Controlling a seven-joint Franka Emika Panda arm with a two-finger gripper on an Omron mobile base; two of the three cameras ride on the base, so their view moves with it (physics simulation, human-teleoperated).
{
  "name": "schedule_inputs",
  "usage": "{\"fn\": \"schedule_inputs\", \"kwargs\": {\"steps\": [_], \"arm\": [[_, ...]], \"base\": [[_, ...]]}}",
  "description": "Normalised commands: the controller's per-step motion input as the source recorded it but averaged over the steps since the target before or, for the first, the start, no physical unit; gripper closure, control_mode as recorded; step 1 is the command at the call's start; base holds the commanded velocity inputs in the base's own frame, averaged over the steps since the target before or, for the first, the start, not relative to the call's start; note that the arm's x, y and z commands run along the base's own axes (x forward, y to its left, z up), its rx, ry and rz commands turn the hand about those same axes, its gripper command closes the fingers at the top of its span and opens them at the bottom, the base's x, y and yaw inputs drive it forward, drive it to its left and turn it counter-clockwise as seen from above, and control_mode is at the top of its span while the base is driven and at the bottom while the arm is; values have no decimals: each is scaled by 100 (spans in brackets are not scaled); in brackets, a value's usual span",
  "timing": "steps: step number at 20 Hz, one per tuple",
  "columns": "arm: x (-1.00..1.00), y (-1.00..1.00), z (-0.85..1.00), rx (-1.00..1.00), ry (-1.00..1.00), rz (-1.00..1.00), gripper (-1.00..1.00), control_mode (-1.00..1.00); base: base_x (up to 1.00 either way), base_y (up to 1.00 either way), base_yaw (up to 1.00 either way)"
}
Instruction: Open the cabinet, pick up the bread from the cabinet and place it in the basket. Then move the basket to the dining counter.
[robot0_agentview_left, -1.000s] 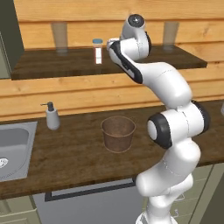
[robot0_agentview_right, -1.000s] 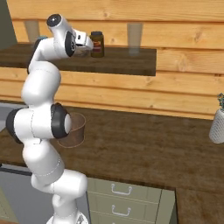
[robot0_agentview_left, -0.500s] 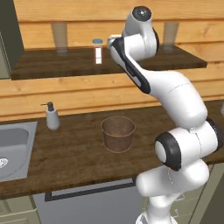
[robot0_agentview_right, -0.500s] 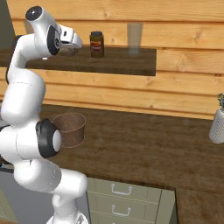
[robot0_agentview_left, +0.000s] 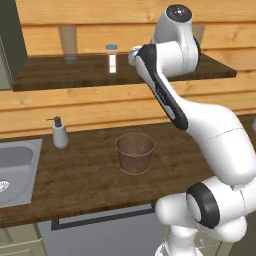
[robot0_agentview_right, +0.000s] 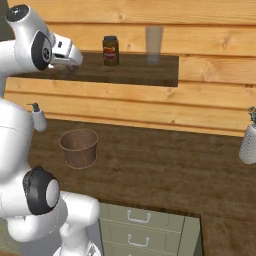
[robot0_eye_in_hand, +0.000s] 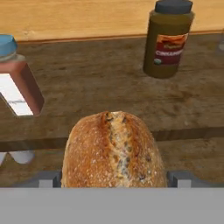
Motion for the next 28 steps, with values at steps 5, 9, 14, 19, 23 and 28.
{"fn": "schedule_inputs", "kwargs": {"steps": [5, 9, 14, 19, 23, 28], "arm": [[-100, 0, -26, 2, 10, -1, 100, -100], [-100, 0, -56, 0, 7, -1, 100, -100], [-66, 0, -99, 0, 8, -1, 100, -100], [1, 1, -100, 0, 5, 0, 100, -100], [58, 9, -98, 0, 0, 0, 100, -100], [84, 26, -78, 0, 5, 0, 100, -100]], "base": [[0, 0, 0], [0, 0, 0], [0, 0, 0], [0, 0, 0], [0, 0, 0], [0, 0, 0]]}}
